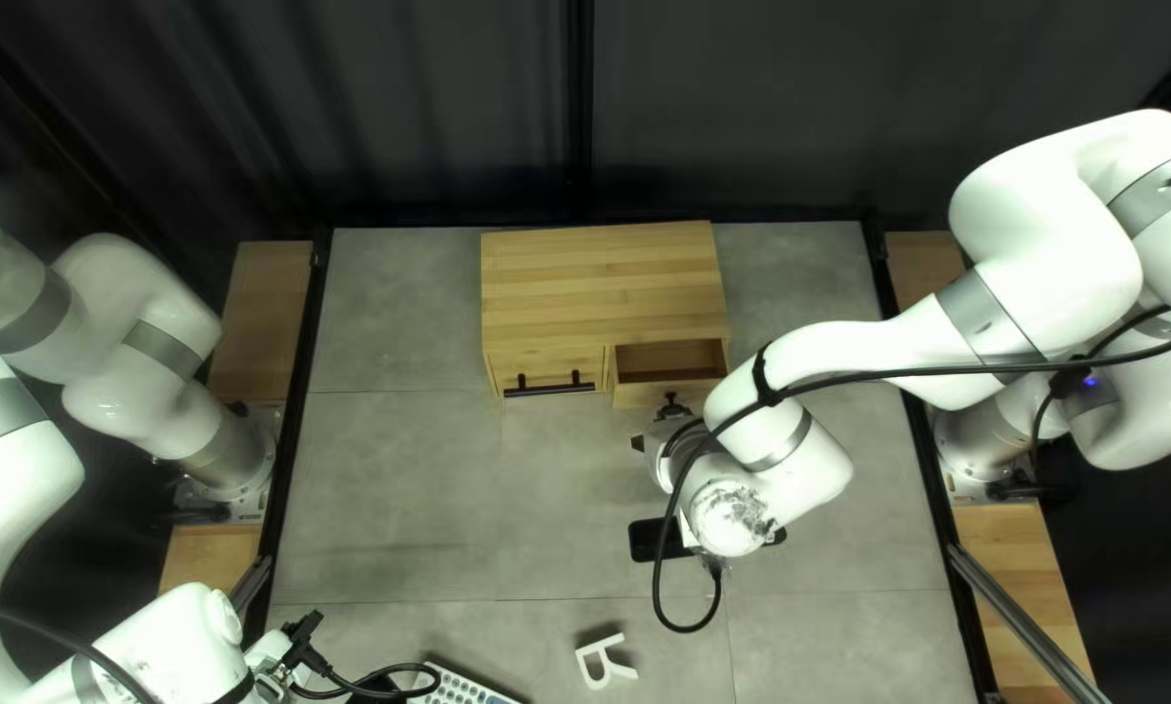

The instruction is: Open drawers and place objects into drawer and close

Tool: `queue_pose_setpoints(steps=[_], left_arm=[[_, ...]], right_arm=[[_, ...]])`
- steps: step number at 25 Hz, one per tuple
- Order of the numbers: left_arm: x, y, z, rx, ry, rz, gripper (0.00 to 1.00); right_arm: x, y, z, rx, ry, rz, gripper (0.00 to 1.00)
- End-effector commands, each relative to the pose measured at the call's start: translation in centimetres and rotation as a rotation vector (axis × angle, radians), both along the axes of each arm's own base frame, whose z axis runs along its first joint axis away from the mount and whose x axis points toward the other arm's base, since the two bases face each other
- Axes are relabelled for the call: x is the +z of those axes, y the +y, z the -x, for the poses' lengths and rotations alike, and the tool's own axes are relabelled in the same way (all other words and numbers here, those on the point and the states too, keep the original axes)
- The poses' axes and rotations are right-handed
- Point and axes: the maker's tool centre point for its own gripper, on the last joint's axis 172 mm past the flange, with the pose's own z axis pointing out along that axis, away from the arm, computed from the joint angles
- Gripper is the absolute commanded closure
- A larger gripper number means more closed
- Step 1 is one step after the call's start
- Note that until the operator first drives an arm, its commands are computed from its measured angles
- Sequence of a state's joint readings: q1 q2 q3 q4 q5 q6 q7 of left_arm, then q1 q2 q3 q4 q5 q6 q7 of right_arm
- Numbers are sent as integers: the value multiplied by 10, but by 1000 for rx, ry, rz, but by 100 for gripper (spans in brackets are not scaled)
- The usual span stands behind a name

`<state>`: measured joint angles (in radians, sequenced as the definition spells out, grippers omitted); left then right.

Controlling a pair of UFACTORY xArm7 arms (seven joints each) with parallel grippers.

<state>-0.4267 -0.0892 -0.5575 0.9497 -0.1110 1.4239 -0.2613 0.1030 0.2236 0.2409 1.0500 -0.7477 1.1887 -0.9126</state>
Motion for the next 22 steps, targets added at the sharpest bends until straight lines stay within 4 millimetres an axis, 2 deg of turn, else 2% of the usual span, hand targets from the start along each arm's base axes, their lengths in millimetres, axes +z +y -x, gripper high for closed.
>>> queue_pose_setpoints(steps=[1, 5, 7, 8, 10, 11, 16, 22], left_arm=[[0, 0, 0, 0, 0, 0, 0], [0, 0, 0, 0, 0, 0, 0], [0, 0, 0, 0, 0, 0, 0], [0, 0, 0, 0, 0, 0, 0], [0, 0, 0, 0, 0, 0, 0], [0, 0, 0, 0, 0, 0, 0], [0, 0, 0, 0, 0, 0, 0], [0, 0, 0, 0, 0, 0, 0]], right_arm=[[-1, 6, 0, 3, 1, 0, 76], [1, 11, 0, 7, 2, 2, 76], [2, 12, 1, 9, 2, 2, 69], [3, 14, 1, 10, 2, 2, 58], [6, 18, 1, 12, 3, 4, 11], [10, 20, 1, 13, 4, 4, 0], [35, 26, 2, 14, 5, 7, 0], [93, 21, 7, 31, 41, -19, 0]])
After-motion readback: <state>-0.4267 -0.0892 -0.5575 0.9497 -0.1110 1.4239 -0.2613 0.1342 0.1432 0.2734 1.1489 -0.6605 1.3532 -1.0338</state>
